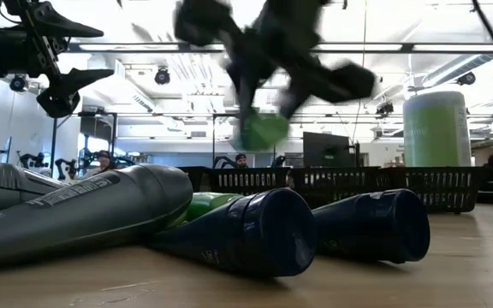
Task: Pick & Place Travel size toiletries
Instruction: Put the shampoo into the middle left black bin, then put the deodorant into the middle right black bin
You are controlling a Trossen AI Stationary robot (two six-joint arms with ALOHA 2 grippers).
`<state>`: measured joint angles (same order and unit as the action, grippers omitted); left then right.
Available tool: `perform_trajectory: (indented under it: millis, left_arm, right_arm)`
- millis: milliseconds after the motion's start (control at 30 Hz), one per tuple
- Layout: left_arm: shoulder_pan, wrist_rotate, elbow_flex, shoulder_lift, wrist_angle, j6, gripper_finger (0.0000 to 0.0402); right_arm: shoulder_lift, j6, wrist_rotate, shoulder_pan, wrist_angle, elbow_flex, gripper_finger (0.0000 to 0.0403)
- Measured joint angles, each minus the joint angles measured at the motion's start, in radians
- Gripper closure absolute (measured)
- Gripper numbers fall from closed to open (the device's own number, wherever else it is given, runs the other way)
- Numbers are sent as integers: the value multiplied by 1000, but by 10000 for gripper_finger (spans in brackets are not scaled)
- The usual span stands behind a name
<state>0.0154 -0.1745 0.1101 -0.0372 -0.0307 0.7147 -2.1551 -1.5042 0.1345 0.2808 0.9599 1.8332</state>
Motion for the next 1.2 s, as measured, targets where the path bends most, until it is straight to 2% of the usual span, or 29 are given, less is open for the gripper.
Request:
perform_trajectory:
  millis: [133, 300, 433, 567, 700, 867, 1200]
  left_arm:
    - [0, 0, 0, 0, 0, 0, 119]
    - [0, 0, 0, 0, 0, 0, 119]
    - [0, 0, 0, 0, 0, 10, 119]
    - [0, 0, 0, 0, 0, 38, 119]
    - [0, 0, 0, 0, 0, 55, 119]
    - [0, 1, 0, 0, 0, 56, 119]
    - [0, 0, 0, 0, 0, 56, 119]
  right_arm:
    - [-5, 50, 47, -59, 11, 74, 284]
    - [-5, 109, 74, -194, -1, 45, 292]
    - [-6, 184, 49, -283, -57, -5, 287]
    - [-5, 191, 3, -323, -65, -47, 275]
    - [-5, 153, -11, -334, -78, -96, 262]
    - [-5, 136, -6, -325, -81, -121, 226]
    - [-2, 201, 78, -251, -73, -41, 152]
